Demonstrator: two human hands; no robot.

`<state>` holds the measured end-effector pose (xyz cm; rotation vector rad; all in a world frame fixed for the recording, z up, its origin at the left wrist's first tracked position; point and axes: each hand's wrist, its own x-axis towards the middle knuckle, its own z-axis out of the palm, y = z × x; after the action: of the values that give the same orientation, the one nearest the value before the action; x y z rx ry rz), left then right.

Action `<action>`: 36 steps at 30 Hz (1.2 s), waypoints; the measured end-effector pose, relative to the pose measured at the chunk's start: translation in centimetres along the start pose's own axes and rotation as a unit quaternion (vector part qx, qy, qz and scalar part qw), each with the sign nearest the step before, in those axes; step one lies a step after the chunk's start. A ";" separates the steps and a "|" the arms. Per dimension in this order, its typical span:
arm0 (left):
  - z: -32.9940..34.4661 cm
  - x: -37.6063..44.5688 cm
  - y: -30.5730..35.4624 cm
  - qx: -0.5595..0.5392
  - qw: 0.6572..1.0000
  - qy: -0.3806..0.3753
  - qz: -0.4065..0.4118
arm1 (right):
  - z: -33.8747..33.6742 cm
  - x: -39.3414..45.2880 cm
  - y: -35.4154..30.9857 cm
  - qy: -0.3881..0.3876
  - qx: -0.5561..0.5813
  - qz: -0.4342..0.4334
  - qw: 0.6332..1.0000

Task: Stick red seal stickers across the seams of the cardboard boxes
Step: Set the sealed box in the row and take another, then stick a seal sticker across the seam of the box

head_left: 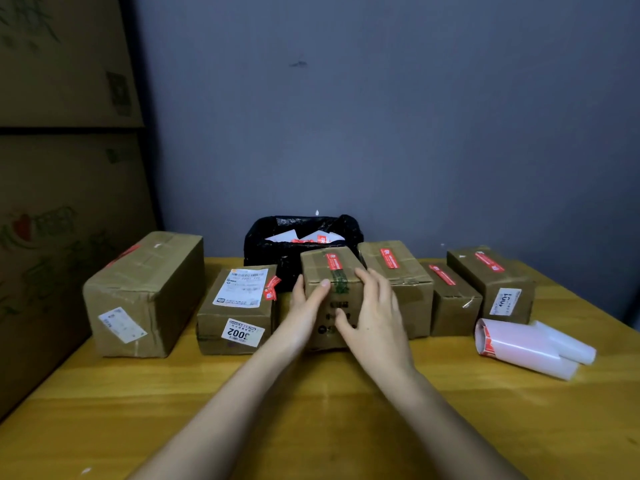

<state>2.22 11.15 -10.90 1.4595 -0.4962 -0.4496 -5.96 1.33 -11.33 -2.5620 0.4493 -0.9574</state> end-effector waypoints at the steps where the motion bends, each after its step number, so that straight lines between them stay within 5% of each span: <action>1: 0.1 0.3 -0.3 -0.001 1.000 0.006 0.006 | 0.2 0.0 0.3 0.003 -0.018 -0.002 1.000; 10: 0.7 1.2 -2.0 -0.043 0.996 0.047 0.056 | 0.6 0.6 2.3 0.045 -0.151 -0.052 0.986; 28: 1.3 1.1 -2.1 -0.010 0.997 0.058 0.046 | 0.7 0.4 2.7 0.042 -0.135 -0.075 0.987; 31: 1.0 0.1 -1.5 0.088 0.988 0.080 0.099 | 0.5 0.3 2.6 0.052 -0.125 -0.079 0.988; 36: -2.0 -1.8 0.5 0.224 0.918 0.129 0.300 | -0.1 0.6 0.1 0.093 -0.049 -0.122 0.987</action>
<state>1.85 13.84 -10.62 1.6721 -0.8303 0.3685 -5.61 0.97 -10.99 -2.6713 0.2391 -1.2968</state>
